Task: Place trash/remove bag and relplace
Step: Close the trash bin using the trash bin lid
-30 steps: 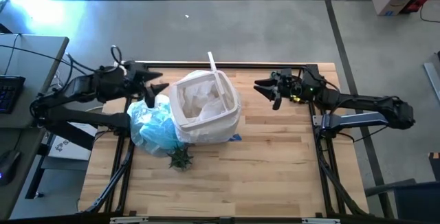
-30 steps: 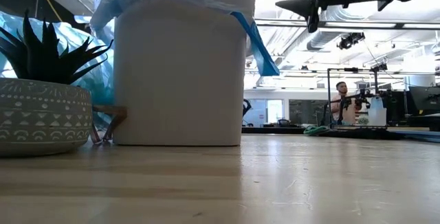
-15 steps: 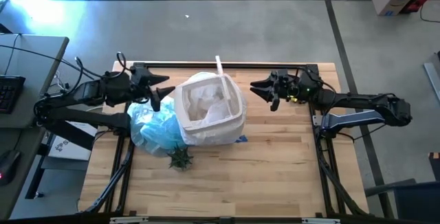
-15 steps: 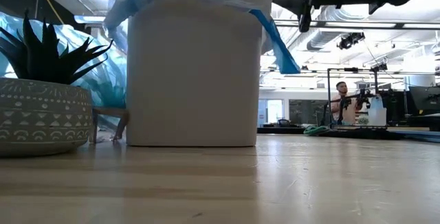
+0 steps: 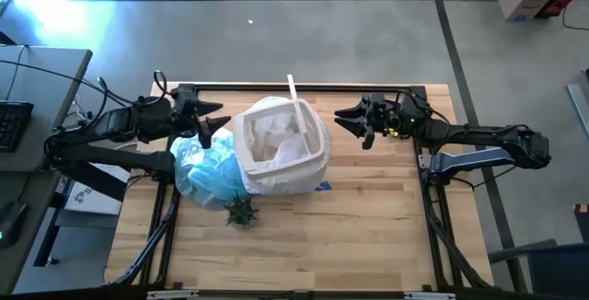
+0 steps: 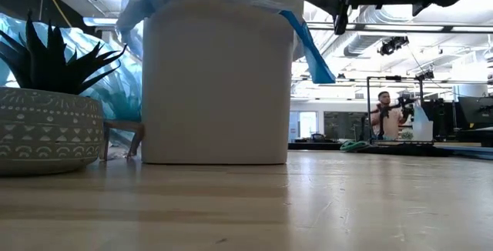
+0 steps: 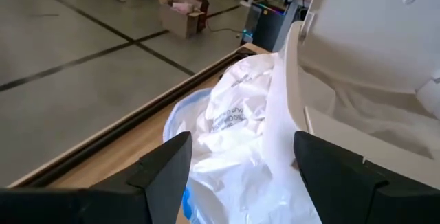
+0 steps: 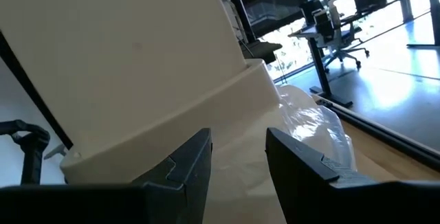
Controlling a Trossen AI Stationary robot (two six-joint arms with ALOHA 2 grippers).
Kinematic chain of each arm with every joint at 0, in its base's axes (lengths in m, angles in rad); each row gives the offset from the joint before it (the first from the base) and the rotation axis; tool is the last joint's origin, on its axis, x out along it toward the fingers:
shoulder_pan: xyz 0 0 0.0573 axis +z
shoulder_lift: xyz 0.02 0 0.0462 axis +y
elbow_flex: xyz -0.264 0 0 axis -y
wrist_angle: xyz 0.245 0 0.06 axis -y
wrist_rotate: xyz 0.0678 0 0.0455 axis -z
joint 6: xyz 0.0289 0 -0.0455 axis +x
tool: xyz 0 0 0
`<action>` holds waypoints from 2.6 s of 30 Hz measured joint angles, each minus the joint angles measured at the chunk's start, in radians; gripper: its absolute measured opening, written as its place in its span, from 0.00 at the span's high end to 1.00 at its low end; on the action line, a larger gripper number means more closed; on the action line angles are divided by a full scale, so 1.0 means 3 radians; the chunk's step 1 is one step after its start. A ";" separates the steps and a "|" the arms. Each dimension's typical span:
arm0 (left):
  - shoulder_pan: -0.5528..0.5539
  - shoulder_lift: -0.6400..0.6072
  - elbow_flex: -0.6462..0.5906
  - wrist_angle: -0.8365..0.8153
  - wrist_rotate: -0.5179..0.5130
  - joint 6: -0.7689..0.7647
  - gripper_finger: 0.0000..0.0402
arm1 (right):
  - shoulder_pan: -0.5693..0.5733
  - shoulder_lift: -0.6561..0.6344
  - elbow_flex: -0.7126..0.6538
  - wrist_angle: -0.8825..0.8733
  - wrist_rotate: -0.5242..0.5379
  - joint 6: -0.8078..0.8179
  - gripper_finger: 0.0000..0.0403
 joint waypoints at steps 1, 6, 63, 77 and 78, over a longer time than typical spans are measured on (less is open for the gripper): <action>0.0000 0.0000 0.0000 0.0002 0.0009 -0.0010 0.41 | 0.0000 0.0000 0.0000 0.0000 0.0000 -0.0009 0.68; -0.0009 0.0004 0.0000 -0.0029 0.0036 -0.0117 0.41 | 0.0000 0.0000 0.0000 -0.0001 -0.0001 -0.0011 0.68; -0.0540 0.0529 0.0004 0.0333 -0.0179 -0.0083 0.41 | 0.1170 0.0000 0.0641 -0.1028 0.0455 -0.0520 0.68; -0.0542 0.0588 0.0004 0.0418 -0.0146 -0.0049 0.41 | 0.1493 0.0004 0.0890 -0.1892 0.1168 -0.0399 0.68; -0.0540 0.0606 0.0004 0.0444 -0.0143 -0.0027 0.41 | 0.1506 0.0003 0.0907 -0.1914 0.1174 -0.0408 0.68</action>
